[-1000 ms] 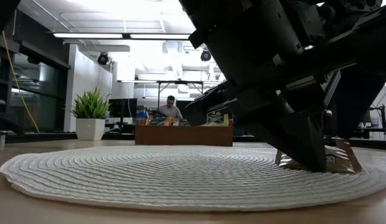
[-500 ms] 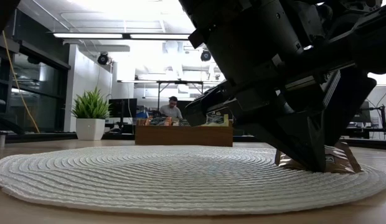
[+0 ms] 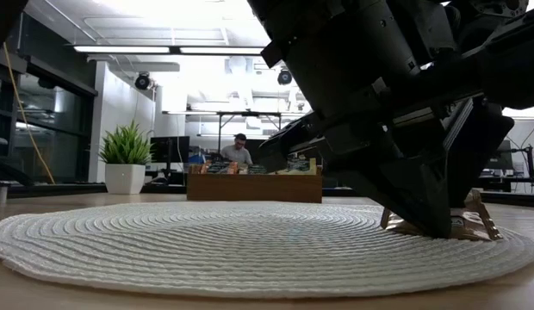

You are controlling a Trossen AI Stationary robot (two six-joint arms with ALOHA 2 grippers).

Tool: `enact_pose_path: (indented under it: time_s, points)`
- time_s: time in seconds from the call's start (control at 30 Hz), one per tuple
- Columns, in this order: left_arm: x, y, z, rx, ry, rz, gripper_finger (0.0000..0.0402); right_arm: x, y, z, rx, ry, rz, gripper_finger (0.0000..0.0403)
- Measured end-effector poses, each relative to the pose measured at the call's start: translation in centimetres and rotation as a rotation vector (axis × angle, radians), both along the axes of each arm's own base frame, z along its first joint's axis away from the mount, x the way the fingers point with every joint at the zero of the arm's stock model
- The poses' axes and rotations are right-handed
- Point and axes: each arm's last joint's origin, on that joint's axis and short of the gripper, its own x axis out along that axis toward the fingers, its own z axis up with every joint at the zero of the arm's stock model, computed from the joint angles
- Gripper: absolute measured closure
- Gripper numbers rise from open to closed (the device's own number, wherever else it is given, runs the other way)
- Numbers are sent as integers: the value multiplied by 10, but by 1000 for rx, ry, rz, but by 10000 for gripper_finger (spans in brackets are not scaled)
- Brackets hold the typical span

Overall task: Pick & Place Tea
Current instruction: Put the brown tea bag into the middle section of the wooden organizer

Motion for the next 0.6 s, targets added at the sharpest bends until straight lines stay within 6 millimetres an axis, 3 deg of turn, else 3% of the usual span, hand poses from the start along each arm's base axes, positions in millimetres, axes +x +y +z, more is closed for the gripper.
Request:
enact_pose_path:
  time_s: [0.13, 0.3, 0.5, 0.6]
  points:
    - [0, 0, 2, -8, 6, -13, 402, 0, 0, 0, 0, 1, 0, 402]
    - [-3, 2, 18, -12, 42, -123, 402, 0, 0, 0, -3, 4, 0, 402]
    - [-17, 10, 72, 69, 38, -237, 402, -1, -1, -1, -18, 10, -5, 402]
    - [-29, 15, 88, 119, 95, -246, 402, -1, -1, -1, -19, 11, -6, 403]
